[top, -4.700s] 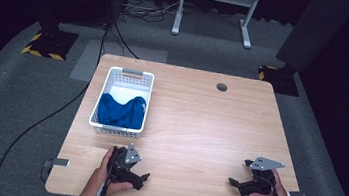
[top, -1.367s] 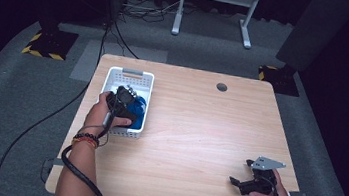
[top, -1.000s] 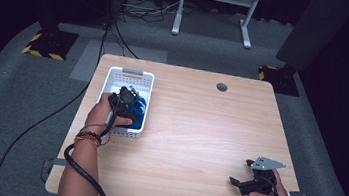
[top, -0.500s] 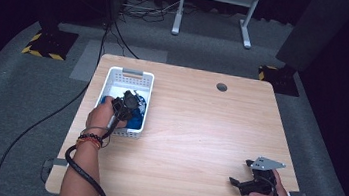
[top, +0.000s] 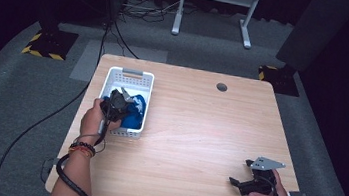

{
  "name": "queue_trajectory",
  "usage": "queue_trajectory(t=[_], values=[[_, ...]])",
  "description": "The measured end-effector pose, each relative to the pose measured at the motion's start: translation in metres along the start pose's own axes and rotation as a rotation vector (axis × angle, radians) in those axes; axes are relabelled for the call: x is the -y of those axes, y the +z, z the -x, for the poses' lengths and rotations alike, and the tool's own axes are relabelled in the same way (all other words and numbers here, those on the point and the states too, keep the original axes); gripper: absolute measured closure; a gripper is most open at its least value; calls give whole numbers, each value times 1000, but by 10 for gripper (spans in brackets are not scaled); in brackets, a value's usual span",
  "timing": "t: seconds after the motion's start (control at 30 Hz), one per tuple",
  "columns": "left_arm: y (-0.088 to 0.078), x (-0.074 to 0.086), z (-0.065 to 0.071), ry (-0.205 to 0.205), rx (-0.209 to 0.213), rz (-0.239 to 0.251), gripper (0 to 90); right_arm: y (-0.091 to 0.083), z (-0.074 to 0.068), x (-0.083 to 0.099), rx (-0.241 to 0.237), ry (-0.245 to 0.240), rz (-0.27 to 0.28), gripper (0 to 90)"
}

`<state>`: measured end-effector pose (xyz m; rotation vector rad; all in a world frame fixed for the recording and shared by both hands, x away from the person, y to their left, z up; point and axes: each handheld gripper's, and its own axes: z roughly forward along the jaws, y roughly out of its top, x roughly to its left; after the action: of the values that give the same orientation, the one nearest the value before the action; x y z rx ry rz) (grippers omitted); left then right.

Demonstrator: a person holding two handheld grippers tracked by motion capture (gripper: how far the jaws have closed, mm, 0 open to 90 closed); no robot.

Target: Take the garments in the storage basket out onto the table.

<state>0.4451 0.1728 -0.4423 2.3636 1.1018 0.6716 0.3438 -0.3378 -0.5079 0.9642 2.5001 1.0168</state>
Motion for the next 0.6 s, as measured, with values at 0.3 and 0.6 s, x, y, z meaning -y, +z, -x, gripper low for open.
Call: queue_trajectory(t=[0.3, 0.6], values=[[-14, 14, 0, -72, 7, 121, 803, 0, 0, 0, 0, 1, 0, 3], [-32, 26, 12, -105, 37, 261, 807, 0, 0, 0, 0, 0, 0, 3]])
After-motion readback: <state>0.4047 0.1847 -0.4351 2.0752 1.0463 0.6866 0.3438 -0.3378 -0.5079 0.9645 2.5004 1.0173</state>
